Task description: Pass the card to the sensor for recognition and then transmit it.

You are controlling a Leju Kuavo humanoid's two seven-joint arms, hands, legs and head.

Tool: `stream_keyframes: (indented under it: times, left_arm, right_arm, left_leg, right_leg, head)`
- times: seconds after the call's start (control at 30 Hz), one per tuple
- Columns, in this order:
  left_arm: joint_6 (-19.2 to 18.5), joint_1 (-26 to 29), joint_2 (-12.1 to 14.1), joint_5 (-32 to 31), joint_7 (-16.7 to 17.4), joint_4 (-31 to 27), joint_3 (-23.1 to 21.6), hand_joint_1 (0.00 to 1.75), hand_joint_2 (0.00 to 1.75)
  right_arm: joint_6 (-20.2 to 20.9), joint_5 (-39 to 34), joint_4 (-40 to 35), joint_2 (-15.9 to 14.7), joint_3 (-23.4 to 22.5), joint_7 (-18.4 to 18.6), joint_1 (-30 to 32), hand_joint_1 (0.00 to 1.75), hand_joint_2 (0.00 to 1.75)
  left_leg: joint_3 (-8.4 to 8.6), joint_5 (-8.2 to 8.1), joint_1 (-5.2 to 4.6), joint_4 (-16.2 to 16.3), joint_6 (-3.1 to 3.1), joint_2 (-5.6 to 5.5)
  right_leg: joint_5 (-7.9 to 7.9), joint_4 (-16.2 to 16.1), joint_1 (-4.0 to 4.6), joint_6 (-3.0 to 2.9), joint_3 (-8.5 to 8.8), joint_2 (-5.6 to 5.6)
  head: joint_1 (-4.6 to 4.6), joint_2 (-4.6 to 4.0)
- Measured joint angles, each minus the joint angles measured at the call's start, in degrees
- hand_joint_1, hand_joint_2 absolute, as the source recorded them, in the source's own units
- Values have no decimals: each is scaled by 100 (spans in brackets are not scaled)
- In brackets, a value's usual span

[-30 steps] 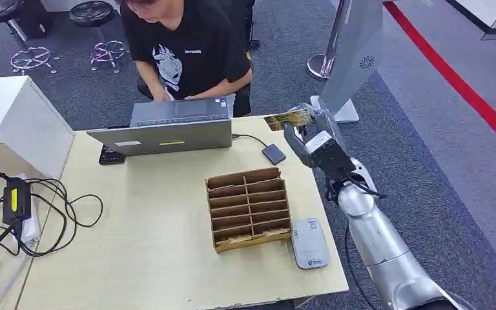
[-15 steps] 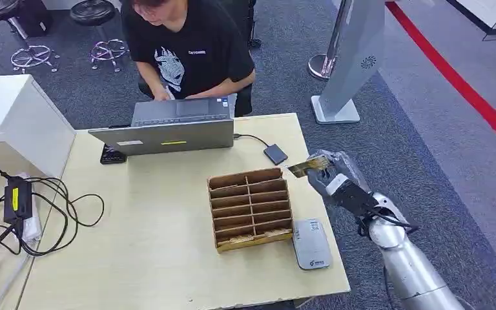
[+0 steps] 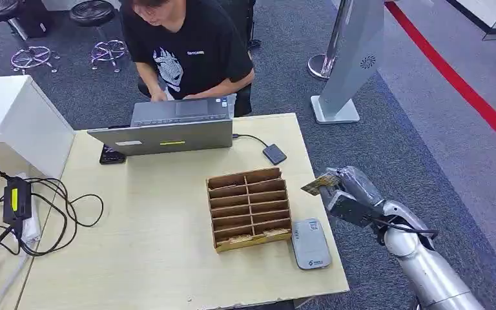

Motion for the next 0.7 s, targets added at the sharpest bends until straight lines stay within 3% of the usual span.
stream_keyframes:
  times: [0.17,0.37,0.7]
  left_arm:
    - [-9,-1,2,-11,-2,0,0,0,175]
    - [-13,-3,26,-44,-2,0,0,0,175]
    - [-15,-4,33,-57,-2,0,0,0,175]
  right_arm:
    - [2,252,105,-144,177,57,-35,175,175]
    - [-59,721,312,-406,576,408,-210,175,175]
    - [59,842,540,-767,1130,548,-438,175,175]
  left_leg:
    - [-2,0,-1,0,0,-1]
    - [-1,0,-2,0,0,0]
    - [-1,0,-2,0,0,-1]
  right_leg:
    - [0,0,-1,0,0,0]
    - [0,-1,-2,0,0,0]
    - [0,0,-1,0,0,-1]
  head:
    - [0,0]
    - [0,0]
    - [0,0]
